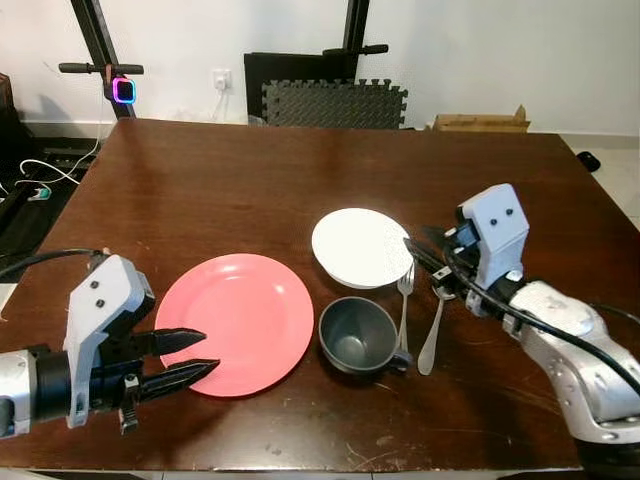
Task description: Setting the table
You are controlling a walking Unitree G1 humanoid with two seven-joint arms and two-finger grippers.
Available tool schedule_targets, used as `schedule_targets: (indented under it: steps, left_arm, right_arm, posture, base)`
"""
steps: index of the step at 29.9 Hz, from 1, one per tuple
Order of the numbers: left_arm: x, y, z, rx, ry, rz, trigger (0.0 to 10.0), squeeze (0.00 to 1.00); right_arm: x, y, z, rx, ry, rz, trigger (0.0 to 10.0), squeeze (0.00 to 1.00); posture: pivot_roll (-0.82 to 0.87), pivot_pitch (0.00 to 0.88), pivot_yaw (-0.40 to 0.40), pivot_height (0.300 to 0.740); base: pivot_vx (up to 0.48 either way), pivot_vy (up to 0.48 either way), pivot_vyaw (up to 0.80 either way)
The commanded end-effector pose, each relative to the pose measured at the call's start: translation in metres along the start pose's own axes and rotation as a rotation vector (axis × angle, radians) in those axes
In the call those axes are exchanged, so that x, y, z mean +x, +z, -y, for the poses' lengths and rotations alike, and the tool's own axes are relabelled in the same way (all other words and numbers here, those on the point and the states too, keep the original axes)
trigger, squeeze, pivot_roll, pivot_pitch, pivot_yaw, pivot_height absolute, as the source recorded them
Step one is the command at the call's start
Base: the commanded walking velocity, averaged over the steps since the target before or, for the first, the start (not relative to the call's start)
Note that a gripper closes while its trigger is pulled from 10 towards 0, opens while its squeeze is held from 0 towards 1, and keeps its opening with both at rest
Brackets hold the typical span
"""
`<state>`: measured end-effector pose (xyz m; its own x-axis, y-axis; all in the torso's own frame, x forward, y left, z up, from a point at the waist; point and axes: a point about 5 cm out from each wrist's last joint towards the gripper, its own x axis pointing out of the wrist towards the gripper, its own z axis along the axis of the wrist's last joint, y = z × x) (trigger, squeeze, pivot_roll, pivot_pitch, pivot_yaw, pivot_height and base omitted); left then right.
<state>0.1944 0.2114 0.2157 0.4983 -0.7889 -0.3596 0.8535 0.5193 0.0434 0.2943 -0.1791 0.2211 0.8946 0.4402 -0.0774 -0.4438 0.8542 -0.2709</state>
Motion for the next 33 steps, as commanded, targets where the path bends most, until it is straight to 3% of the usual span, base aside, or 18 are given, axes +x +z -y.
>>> schedule_targets:
  steps: [1, 8, 10, 12, 15, 19, 28, 32, 33]
  left_arm:
    - [0.004, 0.0, 0.003, 0.006, -0.041, -0.001, 10.0, 0.0]
    - [0.01, 0.003, -0.007, 0.032, 0.034, 0.025, 10.0, 0.0]
    - [0.016, 0.003, -0.015, 0.047, 0.118, 0.048, 10.0, 0.0]
    - [0.017, 0.004, -0.016, 0.046, 0.131, 0.053, 10.0, 0.0]
    - [0.025, 0.009, -0.023, 0.005, 0.214, 0.118, 10.0, 0.0]
    - [0.031, 0.011, -0.021, -0.006, 0.219, 0.151, 10.0, 0.0]
    - [0.035, 0.011, -0.023, -0.013, 0.252, 0.162, 10.0, 0.0]
    - [0.036, 0.007, -0.024, -0.035, 0.266, 0.148, 10.0, 0.0]
    - [0.031, 0.002, -0.017, -0.021, 0.219, 0.105, 10.0, 0.0]
  right_arm:
    - [-0.005, -0.008, 0.005, -0.01, -0.041, -0.055, 10.0, 0.0]
    - [-0.005, -0.011, 0.013, 0.009, -0.088, -0.058, 10.0, 0.0]
    - [-0.001, -0.005, 0.016, 0.047, -0.134, -0.004, 10.0, 0.0]
    - [0.0, -0.004, 0.017, 0.061, -0.146, 0.004, 10.0, 0.0]
    - [0.006, 0.005, 0.026, 0.116, -0.244, 0.084, 10.0, 0.0]
    - [0.009, 0.006, 0.032, 0.17, -0.316, 0.111, 10.0, 0.0]
    - [0.013, 0.003, 0.031, 0.207, -0.344, 0.131, 10.0, 0.0]
    - [0.015, -0.003, 0.027, 0.219, -0.343, 0.12, 10.0, 0.0]
    - [0.015, -0.005, 0.025, 0.212, -0.338, 0.111, 10.0, 0.0]
  posture:
    - [0.08, 0.06, 0.029, 0.74]
    - [0.08, 0.06, 0.036, 0.74]
    - [0.08, 0.06, 0.038, 0.74]
    - [0.08, 0.06, 0.038, 0.74]
    - [0.08, 0.06, 0.04, 0.74]
    - [0.09, 0.061, 0.039, 0.74]
    - [0.09, 0.065, 0.04, 0.74]
    - [0.09, 0.062, 0.044, 0.74]
    - [0.09, 0.062, 0.047, 0.74]
  base:
    - [0.0, 0.0, 0.0]
    - [0.0, 0.0, 0.0]
    - [0.0, 0.0, 0.0]
    - [0.0, 0.0, 0.0]
    - [0.0, 0.0, 0.0]
    - [0.0, 0.0, 0.0]
    - [0.0, 0.0, 0.0]
    - [0.0, 0.0, 0.0]
    - [0.0, 0.0, 0.0]
